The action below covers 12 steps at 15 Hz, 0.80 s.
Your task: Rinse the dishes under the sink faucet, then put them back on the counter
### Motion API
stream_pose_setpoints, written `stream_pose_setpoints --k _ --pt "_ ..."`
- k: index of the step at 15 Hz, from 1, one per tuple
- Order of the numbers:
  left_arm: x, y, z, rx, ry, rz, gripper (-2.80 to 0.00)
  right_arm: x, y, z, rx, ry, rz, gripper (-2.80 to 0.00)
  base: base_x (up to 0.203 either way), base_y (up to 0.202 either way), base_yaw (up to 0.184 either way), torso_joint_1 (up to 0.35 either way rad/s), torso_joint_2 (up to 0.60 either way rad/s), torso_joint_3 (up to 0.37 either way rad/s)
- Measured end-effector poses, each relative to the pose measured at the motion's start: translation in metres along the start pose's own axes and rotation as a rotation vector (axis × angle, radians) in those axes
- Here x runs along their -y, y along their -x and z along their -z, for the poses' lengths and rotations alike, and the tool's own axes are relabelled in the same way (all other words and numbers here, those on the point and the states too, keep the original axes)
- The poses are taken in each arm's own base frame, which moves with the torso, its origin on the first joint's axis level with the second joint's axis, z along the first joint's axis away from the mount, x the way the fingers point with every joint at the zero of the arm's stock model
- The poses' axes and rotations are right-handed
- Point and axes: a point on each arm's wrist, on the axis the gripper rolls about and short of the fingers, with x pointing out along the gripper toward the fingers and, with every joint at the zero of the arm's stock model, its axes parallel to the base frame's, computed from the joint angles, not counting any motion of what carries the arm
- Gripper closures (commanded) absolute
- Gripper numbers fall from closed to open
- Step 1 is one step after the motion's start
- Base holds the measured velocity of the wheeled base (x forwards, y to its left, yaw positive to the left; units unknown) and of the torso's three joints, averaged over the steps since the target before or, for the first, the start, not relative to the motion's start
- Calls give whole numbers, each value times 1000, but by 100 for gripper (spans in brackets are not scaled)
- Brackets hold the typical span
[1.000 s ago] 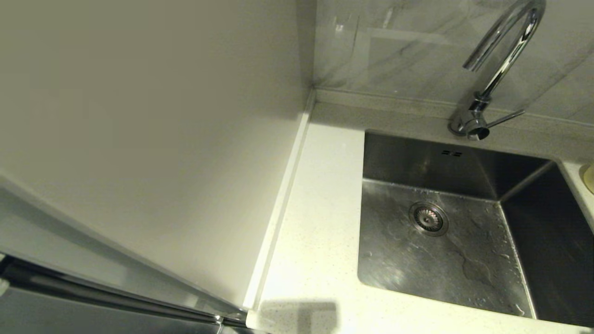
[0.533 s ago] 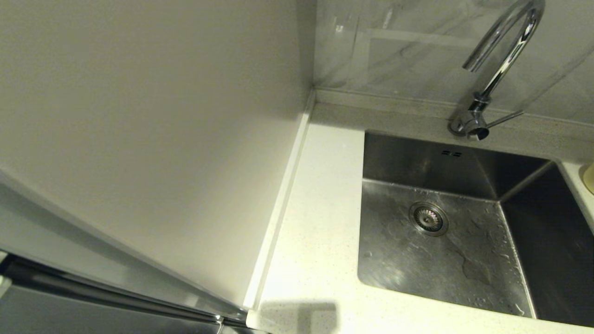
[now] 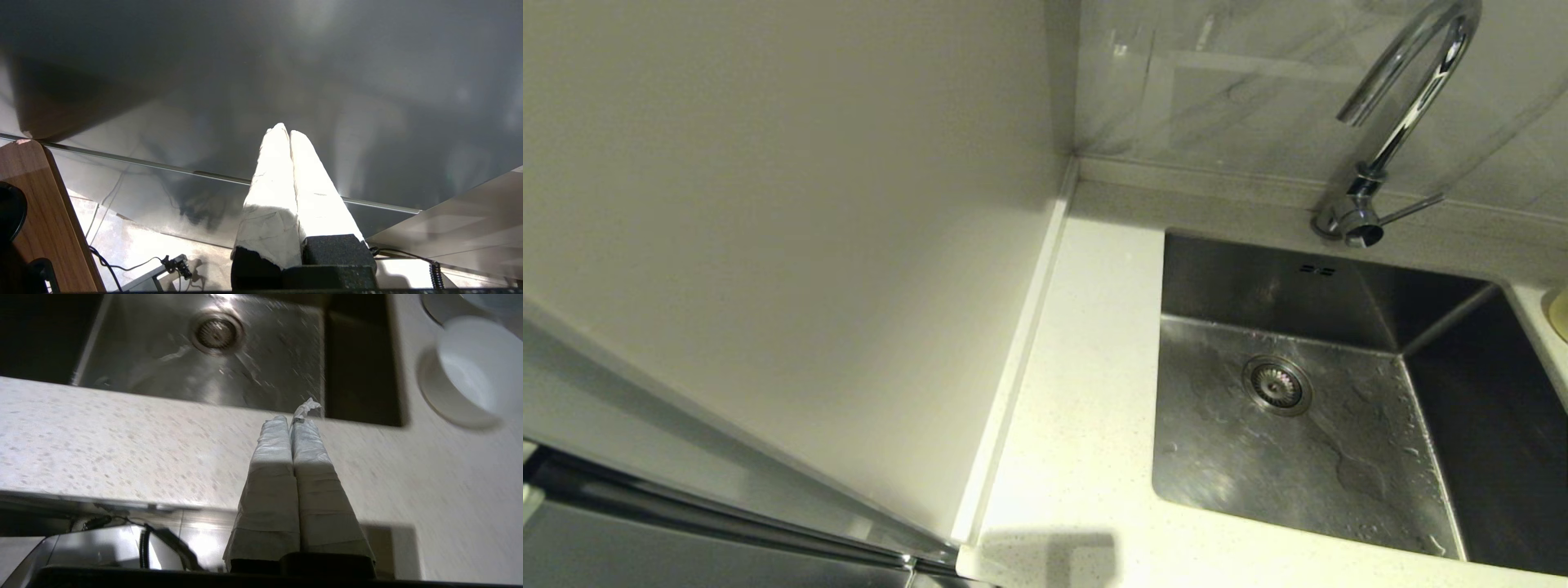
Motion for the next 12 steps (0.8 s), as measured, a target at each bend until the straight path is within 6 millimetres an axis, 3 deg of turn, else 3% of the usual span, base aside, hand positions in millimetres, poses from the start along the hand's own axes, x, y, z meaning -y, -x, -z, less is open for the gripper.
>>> stream_pose_setpoints --k 3,12 --pt "0 0 0 0 0 0 0 -6 -11 3 142 64 -141 0 0 0 0 0 0 0" --pt "0 0 0 1 1 0 0 -10 -17 15 118 -53 -235 0 0 0 0 0 0 0"
